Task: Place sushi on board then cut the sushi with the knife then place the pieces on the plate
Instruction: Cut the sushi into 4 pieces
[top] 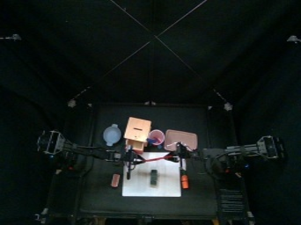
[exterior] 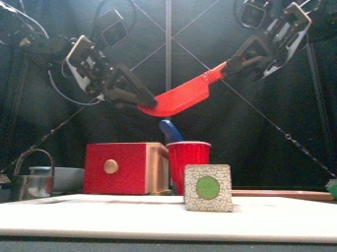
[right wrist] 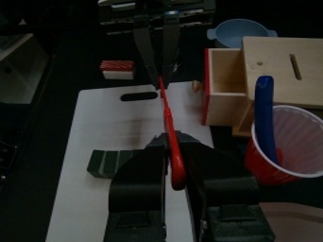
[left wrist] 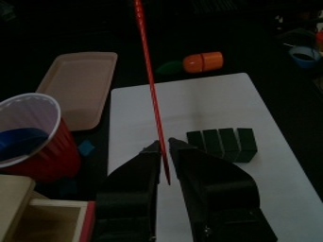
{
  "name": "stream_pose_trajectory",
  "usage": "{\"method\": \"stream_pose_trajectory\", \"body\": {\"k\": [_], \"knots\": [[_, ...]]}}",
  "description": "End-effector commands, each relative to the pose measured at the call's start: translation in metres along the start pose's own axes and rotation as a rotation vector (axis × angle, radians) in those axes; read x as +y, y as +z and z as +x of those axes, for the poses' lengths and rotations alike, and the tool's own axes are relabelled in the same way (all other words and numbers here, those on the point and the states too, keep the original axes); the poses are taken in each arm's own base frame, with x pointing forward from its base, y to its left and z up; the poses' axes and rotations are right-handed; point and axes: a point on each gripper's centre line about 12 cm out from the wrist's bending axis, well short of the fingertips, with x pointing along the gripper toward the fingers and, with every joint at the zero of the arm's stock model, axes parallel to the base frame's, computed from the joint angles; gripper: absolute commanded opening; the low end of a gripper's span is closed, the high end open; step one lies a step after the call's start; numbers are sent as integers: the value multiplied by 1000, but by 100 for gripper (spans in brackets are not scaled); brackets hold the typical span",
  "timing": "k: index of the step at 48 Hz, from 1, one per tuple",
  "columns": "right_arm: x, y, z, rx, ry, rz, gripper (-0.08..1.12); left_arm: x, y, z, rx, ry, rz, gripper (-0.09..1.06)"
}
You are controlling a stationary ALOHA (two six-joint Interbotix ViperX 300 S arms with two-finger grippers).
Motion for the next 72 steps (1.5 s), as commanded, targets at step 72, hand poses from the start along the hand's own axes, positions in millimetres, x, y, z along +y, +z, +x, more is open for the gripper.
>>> {"method": "stream_pose_trajectory", "body": {"k": [72], "knots": [[53,-83,34,443,60,290,45,-44,-17,47,206,-123,66,39]]}}
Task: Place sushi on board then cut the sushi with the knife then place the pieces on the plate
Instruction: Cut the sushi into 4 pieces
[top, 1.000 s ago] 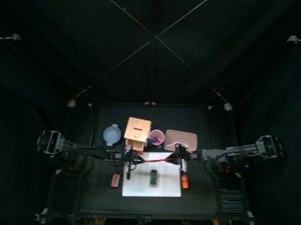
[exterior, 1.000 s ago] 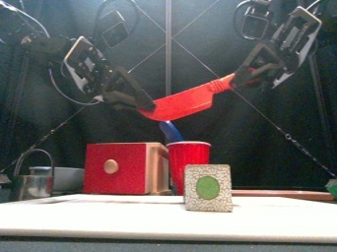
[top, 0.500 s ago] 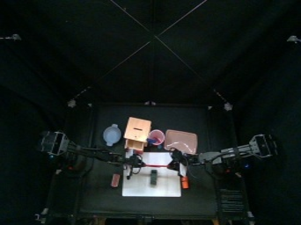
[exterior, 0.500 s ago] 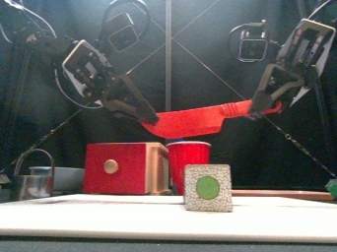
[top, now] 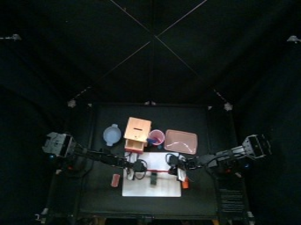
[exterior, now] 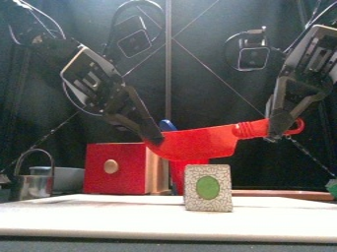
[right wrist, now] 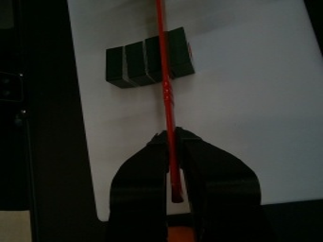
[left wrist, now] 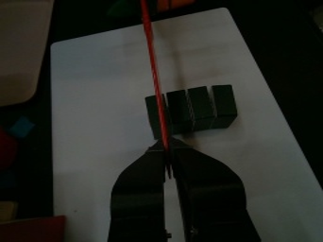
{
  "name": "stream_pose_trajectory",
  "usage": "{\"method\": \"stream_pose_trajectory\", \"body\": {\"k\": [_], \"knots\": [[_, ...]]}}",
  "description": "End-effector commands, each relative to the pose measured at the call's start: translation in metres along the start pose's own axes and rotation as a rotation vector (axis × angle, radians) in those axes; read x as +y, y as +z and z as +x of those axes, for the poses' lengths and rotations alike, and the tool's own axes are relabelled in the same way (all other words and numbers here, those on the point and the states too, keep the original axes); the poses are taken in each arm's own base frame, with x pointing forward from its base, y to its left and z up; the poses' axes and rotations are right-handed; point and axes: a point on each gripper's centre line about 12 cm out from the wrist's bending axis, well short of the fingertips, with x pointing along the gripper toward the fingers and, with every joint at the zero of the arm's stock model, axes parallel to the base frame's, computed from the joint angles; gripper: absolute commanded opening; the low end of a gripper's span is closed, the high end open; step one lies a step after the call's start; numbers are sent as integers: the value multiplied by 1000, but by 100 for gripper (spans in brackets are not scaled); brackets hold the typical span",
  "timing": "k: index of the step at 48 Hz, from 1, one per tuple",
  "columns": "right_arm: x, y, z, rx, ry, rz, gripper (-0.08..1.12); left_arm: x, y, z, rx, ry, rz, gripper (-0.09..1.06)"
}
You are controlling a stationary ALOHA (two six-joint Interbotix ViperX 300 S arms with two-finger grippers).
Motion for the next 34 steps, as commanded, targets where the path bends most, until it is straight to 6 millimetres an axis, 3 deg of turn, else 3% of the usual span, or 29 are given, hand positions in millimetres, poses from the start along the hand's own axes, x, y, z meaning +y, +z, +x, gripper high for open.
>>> {"method": "stream_pose_trajectory", "body": {"k": [1,34], "knots": [[3,7,-2,-23,10,7,45,-1,13,0,-37,-1,13,39],[0,4,2,-5,-3,-6,45,-6,11,2,-29,-12,17,39]]}}
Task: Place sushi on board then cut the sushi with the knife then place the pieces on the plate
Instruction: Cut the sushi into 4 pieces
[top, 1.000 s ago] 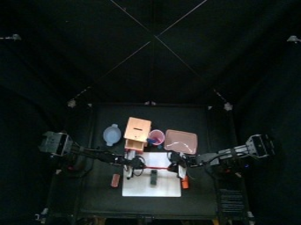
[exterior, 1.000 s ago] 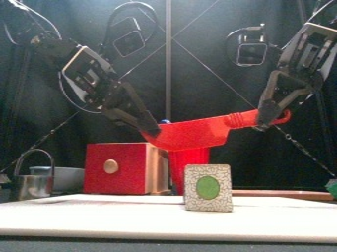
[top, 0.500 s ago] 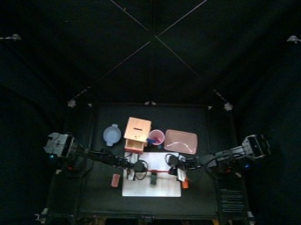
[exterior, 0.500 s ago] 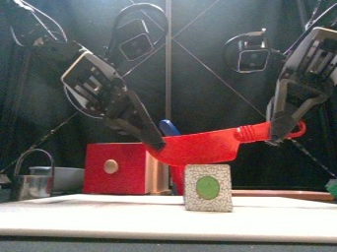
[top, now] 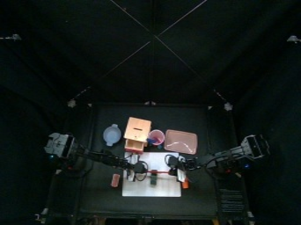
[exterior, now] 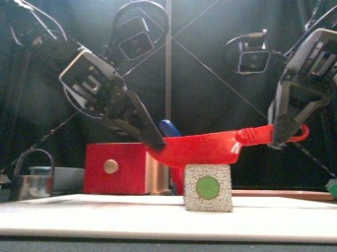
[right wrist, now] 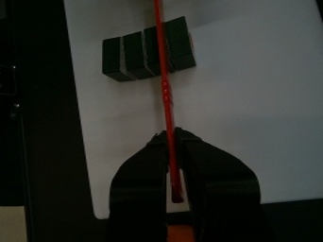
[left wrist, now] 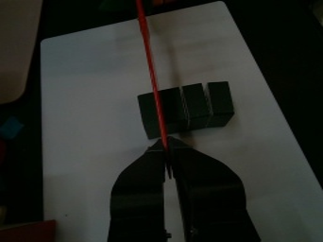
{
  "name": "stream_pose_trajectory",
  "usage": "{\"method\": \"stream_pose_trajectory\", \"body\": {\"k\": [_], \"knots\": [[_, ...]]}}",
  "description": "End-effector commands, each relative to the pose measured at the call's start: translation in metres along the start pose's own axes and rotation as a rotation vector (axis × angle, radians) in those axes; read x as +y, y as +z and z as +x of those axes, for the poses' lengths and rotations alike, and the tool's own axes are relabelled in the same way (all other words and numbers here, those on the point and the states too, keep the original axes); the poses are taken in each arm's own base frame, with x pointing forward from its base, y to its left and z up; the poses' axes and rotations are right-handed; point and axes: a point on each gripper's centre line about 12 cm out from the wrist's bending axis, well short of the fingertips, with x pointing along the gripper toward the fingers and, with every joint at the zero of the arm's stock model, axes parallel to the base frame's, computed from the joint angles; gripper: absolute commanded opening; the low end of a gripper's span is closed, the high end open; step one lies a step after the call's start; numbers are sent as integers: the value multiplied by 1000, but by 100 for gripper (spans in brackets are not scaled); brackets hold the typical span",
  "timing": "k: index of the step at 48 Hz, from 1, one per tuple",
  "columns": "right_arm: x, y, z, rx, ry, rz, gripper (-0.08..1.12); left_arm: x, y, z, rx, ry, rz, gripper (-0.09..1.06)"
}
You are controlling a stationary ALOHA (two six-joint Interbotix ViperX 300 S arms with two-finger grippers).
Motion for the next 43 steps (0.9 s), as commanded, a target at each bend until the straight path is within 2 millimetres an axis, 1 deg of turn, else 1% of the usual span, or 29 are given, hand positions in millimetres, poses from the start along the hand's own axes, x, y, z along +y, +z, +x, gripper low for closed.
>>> {"method": "stream_pose_trajectory", "body": {"k": [1,15,26,43], "knots": [[3,7,-3,-24,9,-1,45,0,12,-1,-35,0,11,39],[2,5,0,-12,4,-1,45,0,10,-1,-31,1,7,39],[0,2,4,3,-4,1,45,0,5,1,-15,0,7,39],[3,7,0,-17,6,-1,45,0,14,-3,-42,0,9,39]]}}
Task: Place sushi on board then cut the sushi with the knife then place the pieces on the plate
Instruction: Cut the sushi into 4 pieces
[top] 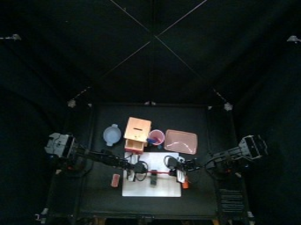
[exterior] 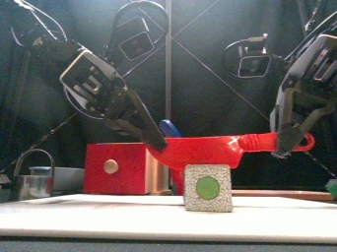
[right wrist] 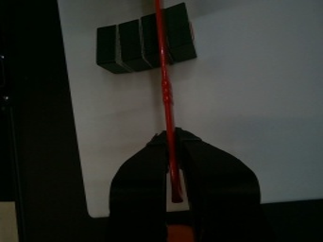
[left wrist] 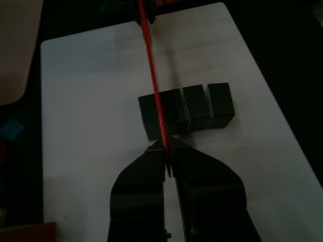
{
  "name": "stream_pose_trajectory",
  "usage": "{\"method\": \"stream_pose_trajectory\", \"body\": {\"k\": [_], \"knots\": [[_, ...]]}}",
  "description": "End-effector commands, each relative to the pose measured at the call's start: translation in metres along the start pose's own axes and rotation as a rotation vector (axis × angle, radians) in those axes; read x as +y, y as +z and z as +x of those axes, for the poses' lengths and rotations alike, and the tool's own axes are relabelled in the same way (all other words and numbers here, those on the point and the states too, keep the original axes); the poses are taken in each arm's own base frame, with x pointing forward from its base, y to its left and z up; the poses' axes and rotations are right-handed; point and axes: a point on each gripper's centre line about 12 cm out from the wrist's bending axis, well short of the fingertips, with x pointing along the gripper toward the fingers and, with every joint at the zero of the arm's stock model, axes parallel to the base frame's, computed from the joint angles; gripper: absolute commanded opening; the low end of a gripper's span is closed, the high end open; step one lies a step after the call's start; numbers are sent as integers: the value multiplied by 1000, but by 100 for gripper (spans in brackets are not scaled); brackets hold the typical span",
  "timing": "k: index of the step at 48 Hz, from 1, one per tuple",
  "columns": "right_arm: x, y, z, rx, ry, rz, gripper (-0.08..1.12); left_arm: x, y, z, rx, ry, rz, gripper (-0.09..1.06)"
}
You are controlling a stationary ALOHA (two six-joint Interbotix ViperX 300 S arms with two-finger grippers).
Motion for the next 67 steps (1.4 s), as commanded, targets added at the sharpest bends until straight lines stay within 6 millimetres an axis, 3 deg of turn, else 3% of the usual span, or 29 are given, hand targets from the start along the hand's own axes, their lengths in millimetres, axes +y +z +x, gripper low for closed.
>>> {"method": "stream_pose_trajectory", "body": {"k": [1,22,67], "knots": [[5,10,-7,-39,18,2,45,-2,14,-4,-39,-3,10,39],[3,9,-7,-32,12,-4,45,-6,22,-9,-64,-12,16,39],[-9,6,6,-3,-29,-33,45,-6,1,5,0,-13,15,39]]}}
